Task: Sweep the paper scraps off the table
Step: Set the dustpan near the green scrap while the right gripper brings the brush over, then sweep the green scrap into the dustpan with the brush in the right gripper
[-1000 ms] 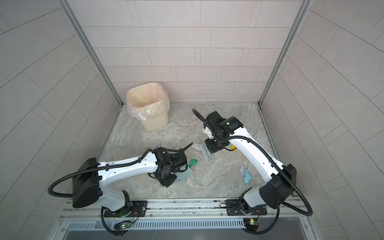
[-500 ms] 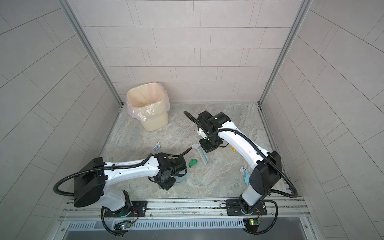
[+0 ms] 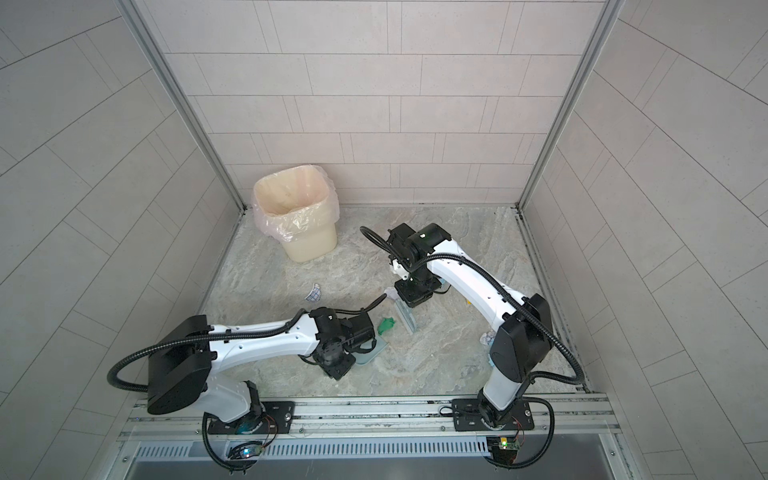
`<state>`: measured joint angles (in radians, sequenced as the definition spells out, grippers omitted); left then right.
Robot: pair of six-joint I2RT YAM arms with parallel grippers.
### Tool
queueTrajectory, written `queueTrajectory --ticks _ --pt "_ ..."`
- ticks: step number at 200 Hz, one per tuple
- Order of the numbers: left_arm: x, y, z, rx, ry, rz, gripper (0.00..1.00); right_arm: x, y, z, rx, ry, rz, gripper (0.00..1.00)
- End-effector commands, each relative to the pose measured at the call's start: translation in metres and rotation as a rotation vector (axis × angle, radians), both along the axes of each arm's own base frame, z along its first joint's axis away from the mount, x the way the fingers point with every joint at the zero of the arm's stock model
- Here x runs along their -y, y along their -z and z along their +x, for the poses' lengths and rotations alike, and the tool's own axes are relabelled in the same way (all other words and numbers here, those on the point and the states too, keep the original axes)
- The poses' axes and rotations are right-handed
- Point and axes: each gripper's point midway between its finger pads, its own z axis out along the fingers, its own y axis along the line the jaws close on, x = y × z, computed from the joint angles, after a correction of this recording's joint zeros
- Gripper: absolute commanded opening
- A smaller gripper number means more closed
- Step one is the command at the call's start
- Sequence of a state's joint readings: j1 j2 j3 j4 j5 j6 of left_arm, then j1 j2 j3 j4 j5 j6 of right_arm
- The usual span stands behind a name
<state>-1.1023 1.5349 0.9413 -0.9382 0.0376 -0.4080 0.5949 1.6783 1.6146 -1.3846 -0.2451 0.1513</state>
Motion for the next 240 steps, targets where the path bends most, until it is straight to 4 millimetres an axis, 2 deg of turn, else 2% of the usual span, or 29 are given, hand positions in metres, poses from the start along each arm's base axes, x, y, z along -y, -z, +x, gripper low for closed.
queueTrajectory --ticks 1,52,87,169,240 --pt "-0.002 0.005 -0.002 -0.007 0.024 0.015 0.00 0.003 0.000 -0.002 -0.020 -0.025 -0.029 0.00" --pt "0.004 0.011 -0.011 -0.066 0.036 -0.005 0.00 0.004 0.002 0.000 -0.035 -0.033 -0.051 0.00" --pt "-0.001 0.017 -0.020 -0.111 0.019 0.001 0.00 0.003 0.002 0.003 -0.038 -0.039 -0.066 0.00" --pt "0.003 0.018 -0.014 -0.100 0.034 -0.012 0.00 -0.002 0.009 0.008 -0.051 -0.060 -0.084 0.00" --pt "0.000 0.023 -0.013 -0.103 0.027 -0.007 0.00 -0.016 0.015 -0.001 -0.081 -0.100 -0.067 0.00"
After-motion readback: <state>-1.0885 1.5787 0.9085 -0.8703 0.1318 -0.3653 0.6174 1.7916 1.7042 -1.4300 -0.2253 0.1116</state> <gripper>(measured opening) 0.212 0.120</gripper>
